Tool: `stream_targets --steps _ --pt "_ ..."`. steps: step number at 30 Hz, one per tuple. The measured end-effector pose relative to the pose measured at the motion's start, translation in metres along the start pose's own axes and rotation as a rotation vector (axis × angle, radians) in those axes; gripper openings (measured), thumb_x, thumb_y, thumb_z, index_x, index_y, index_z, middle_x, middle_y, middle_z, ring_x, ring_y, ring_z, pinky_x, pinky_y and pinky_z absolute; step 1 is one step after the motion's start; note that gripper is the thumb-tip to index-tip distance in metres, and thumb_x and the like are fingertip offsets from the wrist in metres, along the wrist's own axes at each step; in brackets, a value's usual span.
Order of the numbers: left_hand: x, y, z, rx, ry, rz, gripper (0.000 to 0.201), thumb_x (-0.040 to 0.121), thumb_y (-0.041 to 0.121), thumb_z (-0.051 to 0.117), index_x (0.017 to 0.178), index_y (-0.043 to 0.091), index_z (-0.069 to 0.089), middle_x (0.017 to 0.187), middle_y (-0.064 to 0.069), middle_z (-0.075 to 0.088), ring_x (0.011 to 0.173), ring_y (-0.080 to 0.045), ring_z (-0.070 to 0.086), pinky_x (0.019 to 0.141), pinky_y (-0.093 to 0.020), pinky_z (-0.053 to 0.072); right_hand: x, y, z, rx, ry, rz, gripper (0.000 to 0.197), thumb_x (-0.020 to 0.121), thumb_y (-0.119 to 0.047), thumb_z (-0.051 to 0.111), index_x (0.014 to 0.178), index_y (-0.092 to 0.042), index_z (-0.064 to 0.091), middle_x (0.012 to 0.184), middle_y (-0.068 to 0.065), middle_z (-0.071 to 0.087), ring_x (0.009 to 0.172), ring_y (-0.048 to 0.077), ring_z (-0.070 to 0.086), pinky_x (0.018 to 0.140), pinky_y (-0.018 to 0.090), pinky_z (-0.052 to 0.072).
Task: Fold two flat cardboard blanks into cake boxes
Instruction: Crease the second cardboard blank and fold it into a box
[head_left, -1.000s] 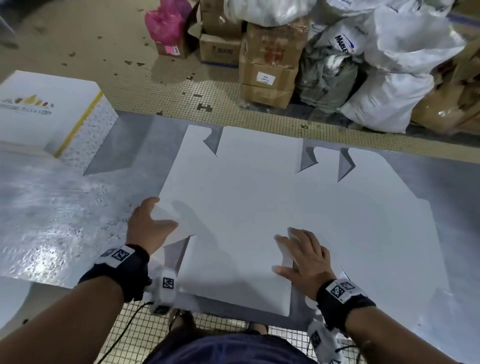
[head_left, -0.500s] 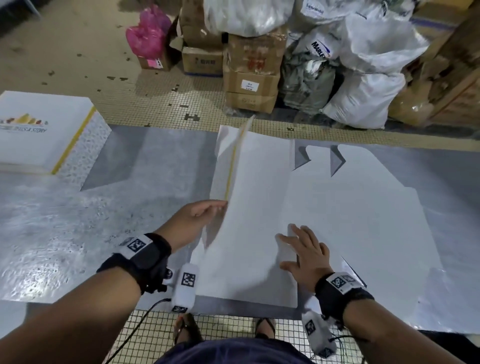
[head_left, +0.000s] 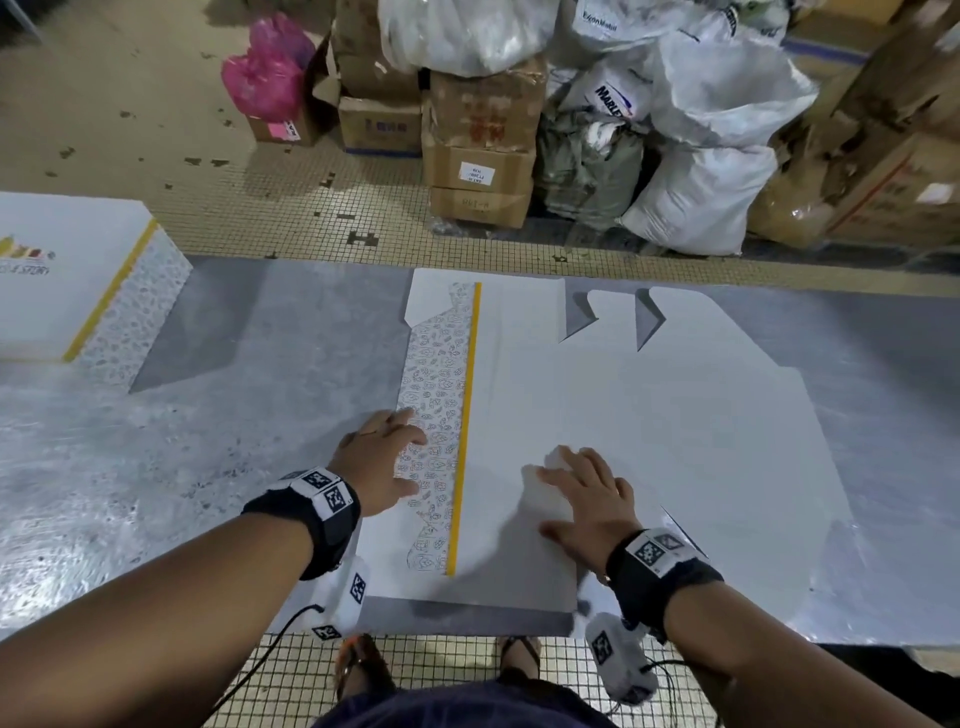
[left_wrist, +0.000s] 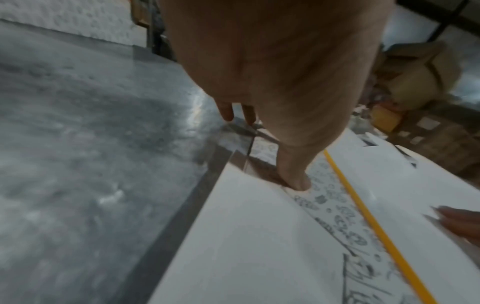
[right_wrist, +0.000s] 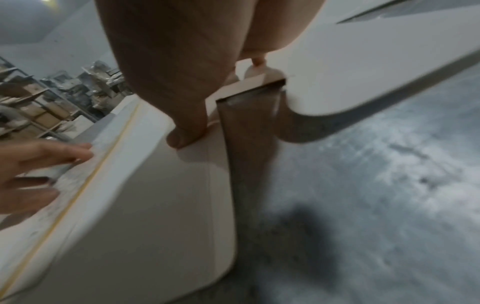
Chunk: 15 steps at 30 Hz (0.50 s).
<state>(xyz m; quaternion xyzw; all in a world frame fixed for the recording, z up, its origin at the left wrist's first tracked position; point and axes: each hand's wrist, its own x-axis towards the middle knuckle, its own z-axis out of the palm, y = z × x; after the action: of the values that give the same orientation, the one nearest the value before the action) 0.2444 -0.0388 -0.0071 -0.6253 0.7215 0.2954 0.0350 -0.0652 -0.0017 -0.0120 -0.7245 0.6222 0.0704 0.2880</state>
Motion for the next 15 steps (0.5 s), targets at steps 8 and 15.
stream_targets --steps 8,15 --pt "0.004 -0.005 0.000 0.118 -0.056 -0.104 0.089 0.086 0.056 0.067 0.155 0.045 0.013 0.164 0.016 -0.017 0.150 -0.012 -0.024 0.121 -0.048 -0.007 0.026 -0.051 -0.024 -0.210 -0.078 -0.274 0.075 0.087 -0.029 0.060 0.153 -0.028 0.023 0.165 -0.005 -0.006 0.152 0.022 -0.008 0.122 0.044 0.006" --pt "-0.005 -0.018 0.018 0.045 -0.042 -0.268 0.100 0.079 0.082 0.048 0.142 0.057 -0.027 0.147 0.009 -0.053 0.137 -0.024 -0.048 0.115 -0.056 -0.023 0.063 -0.095 -0.020 -0.234 -0.120 -0.348 0.050 0.096 -0.043 0.051 0.143 -0.031 0.040 0.155 -0.003 0.025 0.141 0.024 0.022 0.114 0.043 0.022"
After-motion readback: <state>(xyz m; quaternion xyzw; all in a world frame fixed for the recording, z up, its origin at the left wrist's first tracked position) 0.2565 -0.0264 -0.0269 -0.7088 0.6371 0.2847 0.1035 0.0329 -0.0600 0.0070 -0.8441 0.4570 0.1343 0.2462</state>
